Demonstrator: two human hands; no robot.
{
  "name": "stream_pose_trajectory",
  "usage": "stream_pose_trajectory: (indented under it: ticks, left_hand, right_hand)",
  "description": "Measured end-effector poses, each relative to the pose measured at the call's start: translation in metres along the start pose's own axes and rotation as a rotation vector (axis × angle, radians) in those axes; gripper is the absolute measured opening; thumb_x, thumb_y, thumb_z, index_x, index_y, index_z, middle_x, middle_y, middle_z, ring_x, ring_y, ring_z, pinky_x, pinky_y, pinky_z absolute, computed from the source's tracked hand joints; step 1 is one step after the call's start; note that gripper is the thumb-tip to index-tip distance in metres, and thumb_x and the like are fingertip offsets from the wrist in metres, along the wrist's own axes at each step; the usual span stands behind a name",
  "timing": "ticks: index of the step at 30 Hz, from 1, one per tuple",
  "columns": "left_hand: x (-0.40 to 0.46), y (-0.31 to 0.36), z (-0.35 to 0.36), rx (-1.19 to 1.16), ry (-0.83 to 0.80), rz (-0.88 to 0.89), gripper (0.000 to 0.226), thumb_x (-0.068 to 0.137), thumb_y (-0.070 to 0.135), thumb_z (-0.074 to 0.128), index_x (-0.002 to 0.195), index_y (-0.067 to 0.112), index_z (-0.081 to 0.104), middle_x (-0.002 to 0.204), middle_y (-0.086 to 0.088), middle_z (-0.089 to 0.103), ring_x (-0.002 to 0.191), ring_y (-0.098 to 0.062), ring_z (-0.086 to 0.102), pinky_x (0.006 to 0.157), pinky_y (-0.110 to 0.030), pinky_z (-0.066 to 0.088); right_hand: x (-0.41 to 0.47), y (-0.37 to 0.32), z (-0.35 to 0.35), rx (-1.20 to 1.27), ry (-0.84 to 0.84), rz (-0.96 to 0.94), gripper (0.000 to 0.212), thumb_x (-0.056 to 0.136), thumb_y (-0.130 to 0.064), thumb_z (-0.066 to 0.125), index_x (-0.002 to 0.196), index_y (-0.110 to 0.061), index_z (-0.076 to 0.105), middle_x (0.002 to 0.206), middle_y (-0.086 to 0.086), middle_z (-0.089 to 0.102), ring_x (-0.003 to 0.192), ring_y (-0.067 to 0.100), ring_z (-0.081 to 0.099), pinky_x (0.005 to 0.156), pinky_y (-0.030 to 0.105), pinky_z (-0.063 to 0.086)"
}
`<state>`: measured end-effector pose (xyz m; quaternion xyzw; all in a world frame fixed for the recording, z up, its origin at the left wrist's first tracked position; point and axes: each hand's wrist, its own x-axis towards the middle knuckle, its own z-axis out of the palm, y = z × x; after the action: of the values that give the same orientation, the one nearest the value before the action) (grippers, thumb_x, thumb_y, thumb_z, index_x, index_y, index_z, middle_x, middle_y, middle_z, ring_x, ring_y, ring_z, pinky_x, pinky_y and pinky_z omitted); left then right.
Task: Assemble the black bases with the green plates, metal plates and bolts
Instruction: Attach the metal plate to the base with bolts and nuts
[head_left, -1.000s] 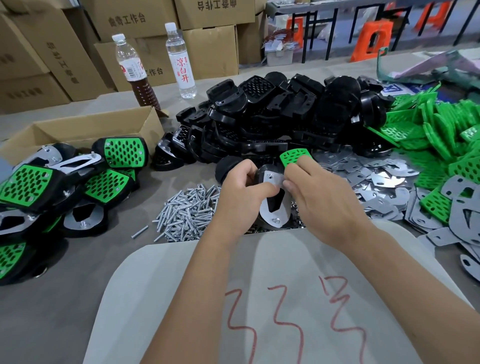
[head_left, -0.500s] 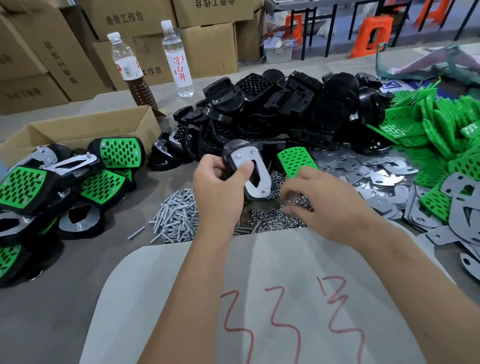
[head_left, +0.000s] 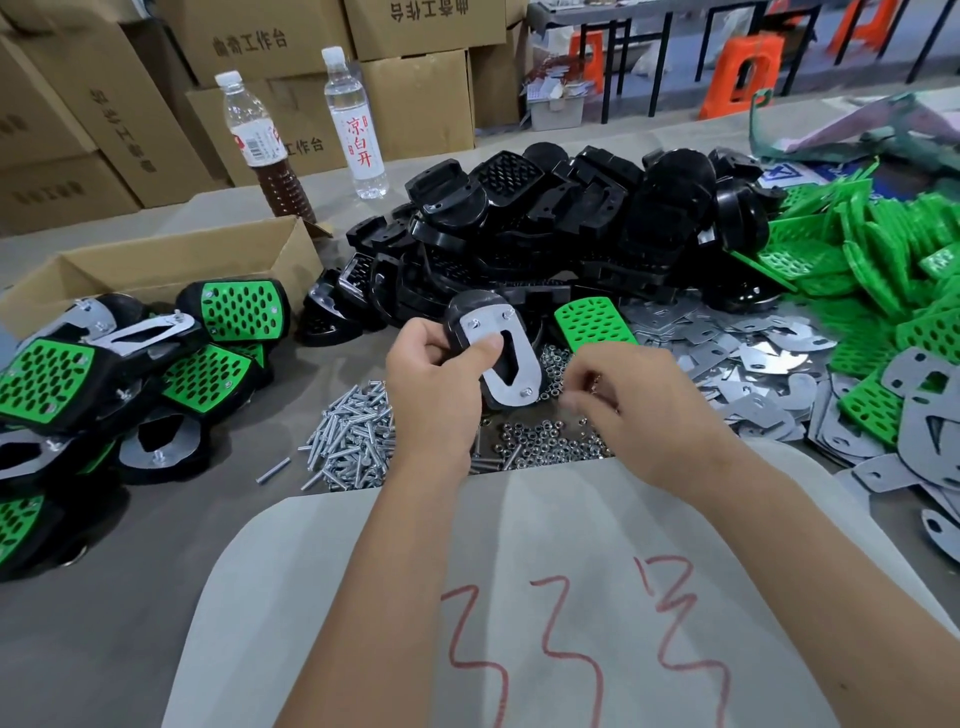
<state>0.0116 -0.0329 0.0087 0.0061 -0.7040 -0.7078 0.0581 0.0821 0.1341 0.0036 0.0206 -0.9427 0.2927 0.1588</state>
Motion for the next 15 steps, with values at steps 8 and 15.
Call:
stream_pose_trajectory:
  ticks: [8, 15]
  left_hand:
    - [-0.019, -0.006, 0.018, 0.267, -0.104, 0.252, 0.038, 0.077, 0.029, 0.085, 0.079, 0.018, 0.049, 0.067, 0.004, 0.057, 0.058, -0.009, 0.045, 0.057, -0.033, 0.043]
    - [-0.032, -0.006, 0.028, 0.458, -0.065, 0.471, 0.040, 0.082, 0.036, 0.083, 0.084, 0.023, 0.046, 0.068, 0.012, 0.054, 0.063, -0.011, 0.051, 0.056, -0.032, 0.036]
  right_hand:
    - [-0.001, -0.008, 0.001, 0.640, 0.402, 0.028, 0.024, 0.090, 0.000, 0.077, 0.088, -0.024, 0.077, 0.076, -0.015, 0.072, 0.058, 0.007, 0.064, 0.053, 0.016, 0.052]
    - [0.001, -0.005, 0.005, 0.578, 0.430, 0.049, 0.021, 0.085, -0.001, 0.080, 0.088, -0.022, 0.079, 0.083, -0.009, 0.075, 0.075, 0.021, 0.070, 0.067, 0.050, 0.062]
